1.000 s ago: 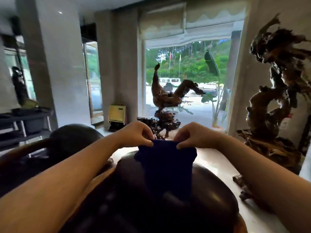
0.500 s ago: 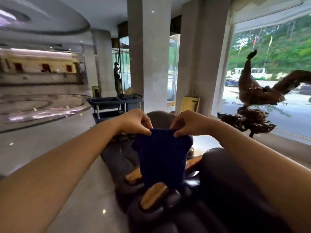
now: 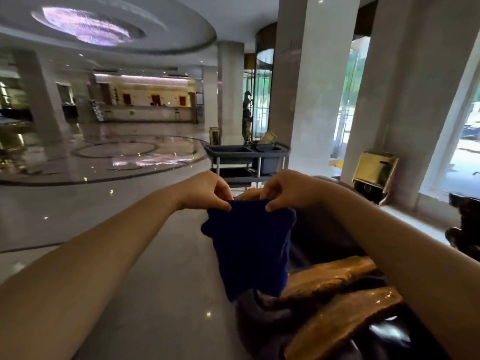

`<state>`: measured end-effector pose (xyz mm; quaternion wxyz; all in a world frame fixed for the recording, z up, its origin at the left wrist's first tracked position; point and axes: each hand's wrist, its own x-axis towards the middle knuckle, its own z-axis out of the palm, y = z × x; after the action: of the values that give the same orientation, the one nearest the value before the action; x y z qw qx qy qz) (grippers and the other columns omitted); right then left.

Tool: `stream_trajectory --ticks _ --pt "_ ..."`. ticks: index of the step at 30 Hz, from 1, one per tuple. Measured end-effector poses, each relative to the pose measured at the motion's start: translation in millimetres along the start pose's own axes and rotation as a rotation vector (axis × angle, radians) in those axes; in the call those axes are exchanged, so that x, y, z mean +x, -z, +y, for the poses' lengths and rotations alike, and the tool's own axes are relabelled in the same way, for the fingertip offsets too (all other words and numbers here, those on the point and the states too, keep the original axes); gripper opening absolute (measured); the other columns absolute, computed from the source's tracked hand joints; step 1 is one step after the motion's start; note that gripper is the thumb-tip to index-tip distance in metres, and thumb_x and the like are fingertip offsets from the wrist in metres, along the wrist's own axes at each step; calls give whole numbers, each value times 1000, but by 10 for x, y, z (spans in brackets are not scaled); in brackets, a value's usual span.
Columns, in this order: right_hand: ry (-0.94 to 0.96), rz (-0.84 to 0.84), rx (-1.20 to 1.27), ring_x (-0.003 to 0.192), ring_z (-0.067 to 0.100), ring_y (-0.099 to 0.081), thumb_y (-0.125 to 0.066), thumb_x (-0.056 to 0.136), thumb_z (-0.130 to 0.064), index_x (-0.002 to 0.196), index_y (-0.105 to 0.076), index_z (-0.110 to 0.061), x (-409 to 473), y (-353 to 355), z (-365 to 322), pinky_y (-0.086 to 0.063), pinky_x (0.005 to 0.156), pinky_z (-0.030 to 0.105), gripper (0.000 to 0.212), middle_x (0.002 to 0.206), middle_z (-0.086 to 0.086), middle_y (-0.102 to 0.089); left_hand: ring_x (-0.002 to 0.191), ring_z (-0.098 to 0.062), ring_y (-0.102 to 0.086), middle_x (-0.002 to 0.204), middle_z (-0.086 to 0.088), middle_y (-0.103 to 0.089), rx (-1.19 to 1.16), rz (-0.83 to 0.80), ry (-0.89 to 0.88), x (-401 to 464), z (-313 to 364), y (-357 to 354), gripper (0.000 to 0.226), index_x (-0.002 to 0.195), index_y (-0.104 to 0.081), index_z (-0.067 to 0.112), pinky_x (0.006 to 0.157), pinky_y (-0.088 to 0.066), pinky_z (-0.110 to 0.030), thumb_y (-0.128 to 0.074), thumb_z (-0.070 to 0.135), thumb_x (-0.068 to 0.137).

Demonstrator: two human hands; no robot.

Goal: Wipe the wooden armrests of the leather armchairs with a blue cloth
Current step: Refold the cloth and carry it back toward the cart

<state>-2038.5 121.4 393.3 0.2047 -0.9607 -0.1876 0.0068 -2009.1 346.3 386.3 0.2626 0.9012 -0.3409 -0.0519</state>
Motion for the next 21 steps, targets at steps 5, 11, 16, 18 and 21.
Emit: stream_trajectory --ticks 5,11,16,18,21 --pt "27 -26 35 80 1 -64 -72 76 -16 91 -67 -22 827 96 255 -47 73 13 16 87 -6 -70 72 -3 -62 77 9 -66 25 23 17 544 -443 312 13 79 -66 27 65 -47 -18 -67 14 80" --pt "107 -75 24 84 6 -65 -70 78 -14 94 -67 -18 2275 221 528 -49 78 17 17 91 -1 -70 77 -7 -64 84 4 -69 45 97 71 1343 -1355 785 9 83 -67 24 71 -52 -21 -68 16 79" --pt "123 -105 19 80 1 -64 -71 77 -15 89 -68 -25 3492 171 757 -49 75 14 16 84 -11 -69 74 -2 -63 81 9 -68 15 127 113 2036 -2232 1147 9 82 -67 25 66 -49 -15 -69 17 78" --pt "122 -91 31 75 -5 -64 -72 76 -16 81 -67 -31 3921 163 845 -47 65 7 17 80 -14 -69 76 -4 -64 82 8 -68 10 131 111 2316 -2559 1293 8 83 -68 24 68 -51 -17 -69 18 78" --pt "104 -60 61 75 -5 -64 -73 75 -18 78 -67 -34 4638 100 996 -46 63 6 17 80 -14 -70 80 -9 -65 85 3 -70 18 109 93 2777 -3110 1557 9 86 -68 21 73 -53 -21 -69 16 78"
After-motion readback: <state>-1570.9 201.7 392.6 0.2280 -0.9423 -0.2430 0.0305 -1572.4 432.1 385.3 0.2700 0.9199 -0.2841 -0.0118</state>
